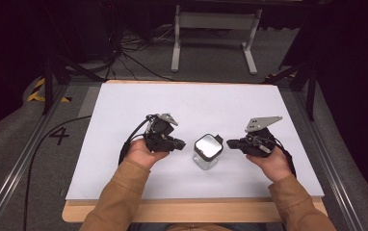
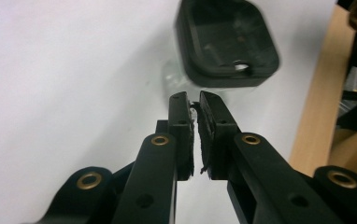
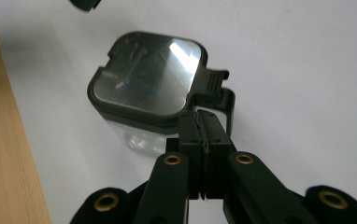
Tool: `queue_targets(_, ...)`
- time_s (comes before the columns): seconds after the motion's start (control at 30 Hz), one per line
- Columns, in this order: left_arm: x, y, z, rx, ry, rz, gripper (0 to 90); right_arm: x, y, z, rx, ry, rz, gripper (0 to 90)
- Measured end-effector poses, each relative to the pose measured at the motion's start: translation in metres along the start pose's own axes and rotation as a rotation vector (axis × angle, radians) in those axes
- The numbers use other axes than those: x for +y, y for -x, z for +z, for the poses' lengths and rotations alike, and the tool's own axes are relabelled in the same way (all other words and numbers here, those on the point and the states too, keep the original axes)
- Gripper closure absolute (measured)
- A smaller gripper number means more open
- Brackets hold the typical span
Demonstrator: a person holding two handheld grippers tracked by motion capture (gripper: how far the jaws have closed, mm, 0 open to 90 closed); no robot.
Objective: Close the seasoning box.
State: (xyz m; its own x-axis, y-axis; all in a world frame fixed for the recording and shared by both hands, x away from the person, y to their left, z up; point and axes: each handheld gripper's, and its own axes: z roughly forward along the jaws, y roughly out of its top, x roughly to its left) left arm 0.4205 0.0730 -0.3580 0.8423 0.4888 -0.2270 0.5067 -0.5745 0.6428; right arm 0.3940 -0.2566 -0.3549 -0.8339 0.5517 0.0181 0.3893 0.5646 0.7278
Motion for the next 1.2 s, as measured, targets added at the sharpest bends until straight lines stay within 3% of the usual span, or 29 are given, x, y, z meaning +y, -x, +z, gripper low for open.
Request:
queue_targets(0.13,-0.003,-0.01,0.0,0.012,0.005,-0.026,83.6,-0.006,0.0,0.007,0.037,-0.077,0.008,89.2)
queue_targets(0.27,-0.005,-0.013,0.001,0.011,0.015,-0.037,83.1,-0.009,-0.003,0.016,0.075,-0.155,-0.017,89.3)
queue_targets(0.43,-0.005,-0.012,-0.001,0.019,0.016,-0.035,83.1,-0.01,-0.005,0.028,0.091,-0.191,-0.022,89.3)
queue_targets(0.9,-0.01,-0.012,-0.005,0.024,0.02,-0.045,82.5,-0.011,-0.005,0.045,0.105,-0.224,-0.023,89.4)
queue_targets(1.2,-0.022,-0.012,-0.011,0.045,0.011,-0.079,82.2,-0.005,0.005,0.056,0.042,-0.192,0.009,89.4)
